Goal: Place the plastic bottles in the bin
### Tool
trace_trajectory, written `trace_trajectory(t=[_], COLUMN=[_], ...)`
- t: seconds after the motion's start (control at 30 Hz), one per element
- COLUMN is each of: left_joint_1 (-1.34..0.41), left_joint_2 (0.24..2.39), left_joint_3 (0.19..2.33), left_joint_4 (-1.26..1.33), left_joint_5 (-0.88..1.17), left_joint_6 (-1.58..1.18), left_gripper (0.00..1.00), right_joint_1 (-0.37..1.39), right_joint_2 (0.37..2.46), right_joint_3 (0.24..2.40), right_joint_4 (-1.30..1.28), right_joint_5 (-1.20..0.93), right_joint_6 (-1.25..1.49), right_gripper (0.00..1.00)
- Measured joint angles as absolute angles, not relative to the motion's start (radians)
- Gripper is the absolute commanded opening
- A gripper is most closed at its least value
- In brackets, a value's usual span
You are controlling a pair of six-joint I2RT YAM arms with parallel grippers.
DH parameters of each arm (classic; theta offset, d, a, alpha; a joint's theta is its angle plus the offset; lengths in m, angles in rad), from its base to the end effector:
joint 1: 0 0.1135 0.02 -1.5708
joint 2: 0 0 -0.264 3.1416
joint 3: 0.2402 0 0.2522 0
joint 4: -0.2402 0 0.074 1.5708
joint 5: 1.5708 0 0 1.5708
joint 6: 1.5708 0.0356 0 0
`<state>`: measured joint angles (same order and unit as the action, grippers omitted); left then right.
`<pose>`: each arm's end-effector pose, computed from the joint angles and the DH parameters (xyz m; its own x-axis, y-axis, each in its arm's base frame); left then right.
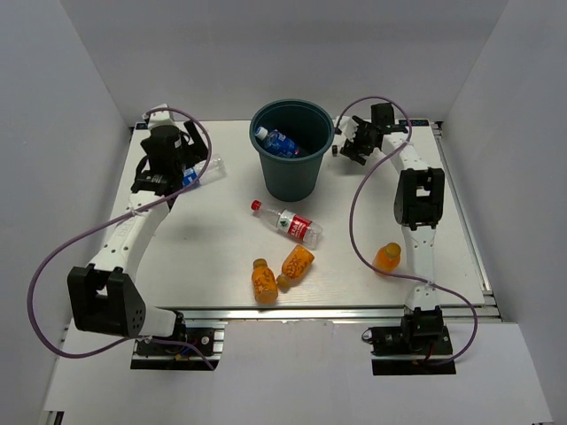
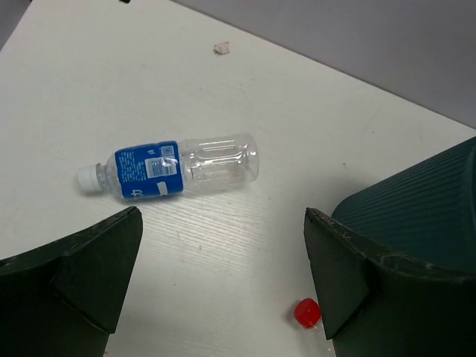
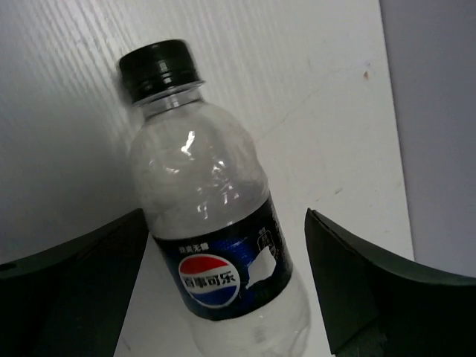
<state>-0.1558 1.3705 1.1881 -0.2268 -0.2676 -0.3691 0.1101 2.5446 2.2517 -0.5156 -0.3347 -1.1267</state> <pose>0.3162 -0.0401 0.3437 -0.3341 -0.2997 -0.8936 -0.2257 0.9459 -0.2329 0.5598 0.0736 0.1708 -0.0116 -0.8594 -0.5112 -0.7906 0.3209 -0.5215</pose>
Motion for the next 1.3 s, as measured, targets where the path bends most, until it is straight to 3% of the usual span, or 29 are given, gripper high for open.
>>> trace_trajectory(t=[0.2, 0.27, 0.33, 0.5, 0.6, 0.73, 0.93, 1.03, 1.13, 1.27, 1.3], left_joint_1=[-0.149, -0.15, -0.15, -0.15, -0.15, -0.15, -0.15, -0.15, -0.149, -0.146, -0.145], left_joint_2=[1.409, 1.409, 1.407, 1.377, 1.343, 1.293, 1.278, 1.293, 1.312, 1.34, 1.346], left_joint_3=[1.188, 1.186, 1.183, 1.147, 1.118, 1.085, 1.052, 1.051, 1.055, 1.058, 1.059], left_joint_4=[-0.27, -0.275, -0.279, -0.296, -0.301, -0.313, -0.309, -0.314, -0.338, -0.376, -0.386], left_joint_5=[-0.273, -0.274, -0.276, -0.282, -0.282, -0.277, -0.278, -0.301, -0.339, -0.402, -0.415], left_joint_6=[-0.396, -0.402, -0.408, -0.42, -0.432, -0.447, -0.481, -0.523, -0.585, -0.699, -0.731], left_gripper=[0.98, 0.98, 0.98, 0.98, 0.98, 0.98, 0.98, 0.98, 0.98, 0.98, 0.98], right_joint_1=[0.133, 0.132, 0.131, 0.127, 0.126, 0.127, 0.154, 0.237, 0.361, 0.46, 0.47], right_joint_2=[2.554, 2.554, 2.554, 2.49, 2.416, 2.274, 1.89, 1.716, 1.683, 1.78, 1.808], right_joint_3=[2.248, 2.242, 2.231, 2.146, 2.083, 2.071, 2.0, 1.932, 1.956, 2.02, 2.02], right_joint_4=[-0.438, -0.425, -0.411, -0.397, -0.426, -0.489, -0.452, -0.392, -0.359, -0.357, -0.363], right_joint_5=[-0.29, -0.273, -0.252, -0.226, -0.231, -0.239, -0.321, -0.316, -0.313, -0.283, -0.267], right_joint_6=[-1.115, -1.106, -1.081, -0.972, -0.862, -0.65, -0.327, -0.242, -0.173, -0.09, -0.076], right_gripper=[0.86, 0.58, 0.4, 0.3, 0.35, 0.33, 0.38, 0.39, 0.42, 0.54, 0.68])
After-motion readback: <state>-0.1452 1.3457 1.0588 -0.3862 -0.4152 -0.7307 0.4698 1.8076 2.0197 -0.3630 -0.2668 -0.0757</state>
